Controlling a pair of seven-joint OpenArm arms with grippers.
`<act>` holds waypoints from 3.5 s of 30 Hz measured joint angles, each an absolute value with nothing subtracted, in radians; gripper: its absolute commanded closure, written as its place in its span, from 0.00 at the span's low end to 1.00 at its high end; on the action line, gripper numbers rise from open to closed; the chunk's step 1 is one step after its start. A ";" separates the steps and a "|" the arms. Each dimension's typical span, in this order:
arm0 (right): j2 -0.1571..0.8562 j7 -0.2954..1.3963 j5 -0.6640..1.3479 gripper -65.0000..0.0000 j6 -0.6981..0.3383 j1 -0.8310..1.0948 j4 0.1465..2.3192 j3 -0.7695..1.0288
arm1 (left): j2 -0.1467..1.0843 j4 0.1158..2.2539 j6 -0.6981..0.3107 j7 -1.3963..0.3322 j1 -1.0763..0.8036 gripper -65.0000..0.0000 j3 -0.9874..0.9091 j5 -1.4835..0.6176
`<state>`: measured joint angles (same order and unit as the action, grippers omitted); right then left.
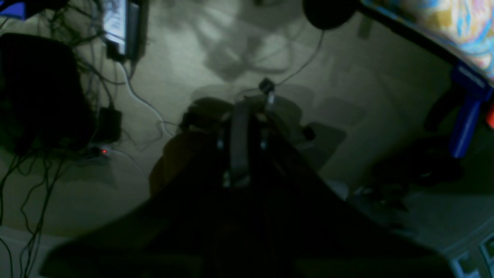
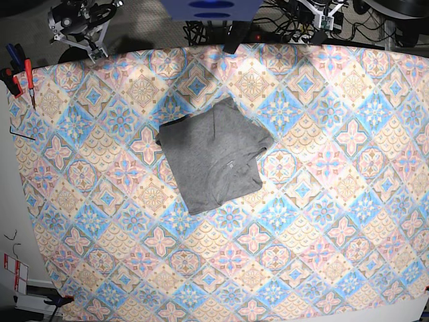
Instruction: Fold the T-shirt properly
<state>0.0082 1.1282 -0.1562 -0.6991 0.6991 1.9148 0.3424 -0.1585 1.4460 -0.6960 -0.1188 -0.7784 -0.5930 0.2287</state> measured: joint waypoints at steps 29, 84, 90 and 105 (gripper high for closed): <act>0.012 0.683 -0.152 0.97 -0.694 0.541 1.159 0.392 | -0.063 0.977 -0.693 -0.107 -0.543 1.00 -0.536 0.400; 0.131 0.014 -0.156 0.97 -0.455 0.186 0.114 0.251 | 0.075 0.108 -0.265 0.146 -0.166 1.00 -0.442 0.546; 0.139 0.027 -0.159 0.97 -0.344 0.195 0.110 0.247 | 0.064 0.109 -0.135 0.146 -0.165 1.00 -0.442 0.598; 0.109 -0.052 -0.115 0.97 -0.308 0.197 0.110 0.192 | 0.028 0.108 -0.128 0.147 -0.167 1.00 -0.442 0.595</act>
